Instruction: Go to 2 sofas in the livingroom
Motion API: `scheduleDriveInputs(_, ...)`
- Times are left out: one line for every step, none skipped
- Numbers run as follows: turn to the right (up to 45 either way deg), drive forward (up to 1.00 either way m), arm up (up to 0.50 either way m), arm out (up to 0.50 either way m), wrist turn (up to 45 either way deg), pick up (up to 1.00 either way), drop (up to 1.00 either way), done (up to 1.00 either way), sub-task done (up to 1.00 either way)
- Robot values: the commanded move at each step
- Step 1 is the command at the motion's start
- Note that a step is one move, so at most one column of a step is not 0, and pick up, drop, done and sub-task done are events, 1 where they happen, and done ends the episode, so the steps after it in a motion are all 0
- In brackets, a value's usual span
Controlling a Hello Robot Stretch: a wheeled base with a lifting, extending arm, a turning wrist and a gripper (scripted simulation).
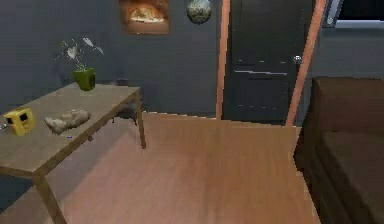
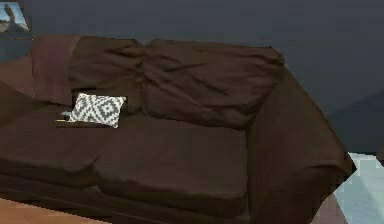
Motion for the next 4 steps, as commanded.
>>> scheduleDriveInputs(-3.0, 0.00, 0.00, 0.00, 0.0, 0.00, 0.00, 0.00, 0.00)
scheduleDriveInputs(0.0, 1.00, 0.00, 0.00, 0.0, 0.00, 0.00, 0.00, 0.00)
scheduleDriveInputs(0.0, 1.00, 0.00, 0.00, 0.0, 0.00, 0.00, 0.00, 0.00)
scheduleDriveInputs(12.0, 0.00, 0.00, 0.00, 0.0, 0.00, 0.00, 0.00, 0.00)
